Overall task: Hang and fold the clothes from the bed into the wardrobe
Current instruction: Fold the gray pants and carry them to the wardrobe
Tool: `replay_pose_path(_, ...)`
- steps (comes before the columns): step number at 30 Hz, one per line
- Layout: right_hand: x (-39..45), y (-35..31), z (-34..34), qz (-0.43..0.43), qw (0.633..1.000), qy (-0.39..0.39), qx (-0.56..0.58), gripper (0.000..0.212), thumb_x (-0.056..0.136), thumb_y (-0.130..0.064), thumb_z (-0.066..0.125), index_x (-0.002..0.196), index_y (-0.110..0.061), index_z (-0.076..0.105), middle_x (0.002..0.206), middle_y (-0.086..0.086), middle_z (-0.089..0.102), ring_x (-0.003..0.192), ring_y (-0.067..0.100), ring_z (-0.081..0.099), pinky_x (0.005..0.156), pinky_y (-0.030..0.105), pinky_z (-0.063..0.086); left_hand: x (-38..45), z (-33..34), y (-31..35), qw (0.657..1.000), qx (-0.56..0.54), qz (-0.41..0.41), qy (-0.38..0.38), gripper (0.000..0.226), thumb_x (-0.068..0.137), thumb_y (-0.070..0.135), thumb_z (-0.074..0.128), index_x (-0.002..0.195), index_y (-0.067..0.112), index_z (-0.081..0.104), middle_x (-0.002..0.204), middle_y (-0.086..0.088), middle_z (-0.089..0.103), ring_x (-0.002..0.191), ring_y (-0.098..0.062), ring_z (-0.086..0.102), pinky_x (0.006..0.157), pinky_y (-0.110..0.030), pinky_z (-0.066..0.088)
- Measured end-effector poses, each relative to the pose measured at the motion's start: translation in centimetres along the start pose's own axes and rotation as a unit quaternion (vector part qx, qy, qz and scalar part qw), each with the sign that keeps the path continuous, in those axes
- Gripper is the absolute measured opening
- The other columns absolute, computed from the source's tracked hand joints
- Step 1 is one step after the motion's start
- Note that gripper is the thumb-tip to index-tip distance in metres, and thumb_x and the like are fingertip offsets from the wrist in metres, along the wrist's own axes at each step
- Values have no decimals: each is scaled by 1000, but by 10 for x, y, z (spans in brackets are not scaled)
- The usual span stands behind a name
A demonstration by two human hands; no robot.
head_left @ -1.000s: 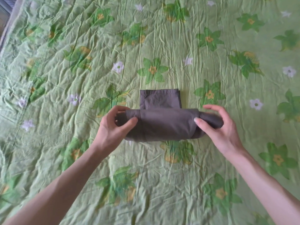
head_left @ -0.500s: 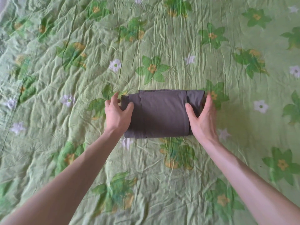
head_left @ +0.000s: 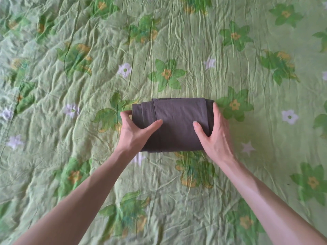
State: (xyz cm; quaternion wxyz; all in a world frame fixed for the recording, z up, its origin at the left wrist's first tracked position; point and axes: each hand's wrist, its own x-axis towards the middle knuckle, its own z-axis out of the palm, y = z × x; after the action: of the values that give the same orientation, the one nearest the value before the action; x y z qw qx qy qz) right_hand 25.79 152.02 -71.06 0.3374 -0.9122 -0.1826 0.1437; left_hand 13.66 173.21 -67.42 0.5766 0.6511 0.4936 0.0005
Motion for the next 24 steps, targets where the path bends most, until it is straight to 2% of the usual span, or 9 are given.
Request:
replay_pose_path(4,16,-18,-7,148,966,16,211,90,88,-40,81,161,-20,32,154,-5,51,131,-2,51,115,22,37,7,4,9,995,-73,-65,-2,83,76,43,93,133,24,35,117,7,59,100,-9,67,64,-35,61)
replay_pose_path(6,20,-20,-11,174,957,31,230,77,85,-34,85,152,-19,50,141,-8,64,119,-3,61,110,22,45,11,4,12,991,-90,-95,-5,82,74,42,94,132,22,39,116,5,61,98,-12,68,59,-33,59)
replay_pose_path(8,23,-22,-16,188,946,22,264,58,84,-29,86,138,-24,65,121,-13,74,106,-3,69,101,25,54,15,2,12,986,-107,-125,-24,76,72,40,95,130,20,51,116,2,69,99,-17,72,64,-36,61)
replay_pose_path(11,25,-21,-19,206,929,7,306,34,88,-31,82,120,-32,73,107,-16,78,101,3,73,93,31,59,18,0,14,978,-127,-143,-87,45,77,32,92,117,19,74,105,-2,81,91,-23,79,68,-42,64)
replay_pose_path(14,22,-22,-15,213,935,-12,284,13,94,-45,71,102,-35,75,97,-20,76,100,6,72,91,35,59,10,-2,16,971,-153,-136,-122,36,84,24,87,117,16,76,105,-6,81,93,-24,79,67,-43,64)
replay_pose_path(16,19,-24,-17,204,939,-35,276,30,96,-56,64,105,-30,75,100,-13,76,100,11,72,89,38,59,4,-4,17,967,-168,-133,-139,32,86,21,84,117,15,75,107,-8,81,96,-26,79,72,-46,65)
replay_pose_path(19,15,-29,-33,208,919,-84,324,55,90,-67,64,129,-28,69,118,-9,75,108,10,72,94,43,59,-7,-5,25,964,-174,-136,-152,22,88,18,81,109,16,77,105,-8,81,98,-28,78,79,-48,65)
replay_pose_path(21,11,-33,-53,224,894,-109,374,51,89,-59,69,130,-28,68,120,-4,76,109,17,74,93,50,60,-17,-6,37,962,-169,-134,-165,25,88,18,81,112,15,77,108,-9,80,102,-30,78,87,-51,63)
replay_pose_path(24,1,-43,-86,238,881,-124,389,53,78,-55,75,125,-31,66,116,-1,77,105,24,75,85,56,62,-35,-12,61,960,-169,-126,-187,38,84,18,83,122,13,75,115,-12,79,108,-33,75,97,-56,59)
